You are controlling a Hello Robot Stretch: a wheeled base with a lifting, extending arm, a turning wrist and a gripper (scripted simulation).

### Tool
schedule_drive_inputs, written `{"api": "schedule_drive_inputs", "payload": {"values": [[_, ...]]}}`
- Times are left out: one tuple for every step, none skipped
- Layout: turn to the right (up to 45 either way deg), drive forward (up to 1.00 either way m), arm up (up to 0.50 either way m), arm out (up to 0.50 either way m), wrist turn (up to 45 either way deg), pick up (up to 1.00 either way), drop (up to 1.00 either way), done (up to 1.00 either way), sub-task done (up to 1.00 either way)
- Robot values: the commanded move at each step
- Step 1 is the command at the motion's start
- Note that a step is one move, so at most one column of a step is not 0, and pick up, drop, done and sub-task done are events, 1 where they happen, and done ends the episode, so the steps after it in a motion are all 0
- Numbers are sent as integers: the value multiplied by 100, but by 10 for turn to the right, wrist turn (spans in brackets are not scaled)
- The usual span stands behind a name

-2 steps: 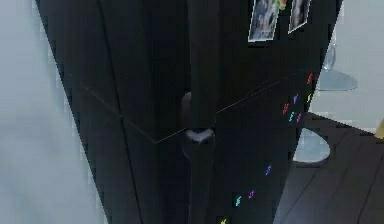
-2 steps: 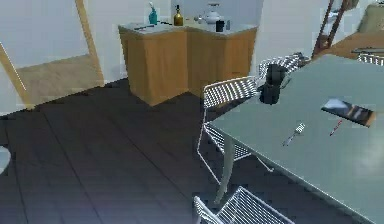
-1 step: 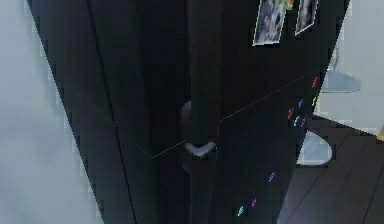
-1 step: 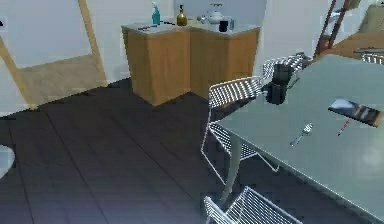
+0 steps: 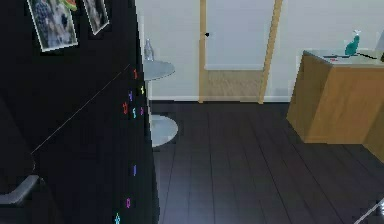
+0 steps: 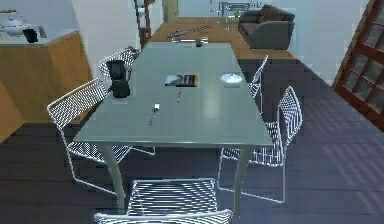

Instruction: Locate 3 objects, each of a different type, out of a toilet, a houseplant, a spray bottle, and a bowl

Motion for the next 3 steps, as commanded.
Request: {"api": "schedule_drive_inputs", "payload": {"values": [[0, 45, 0, 0, 0, 0, 0, 0, 0], [360, 0, 0, 0, 0, 0, 0, 0, 0], [0, 100, 0, 0, 0, 0, 0, 0, 0]]}}
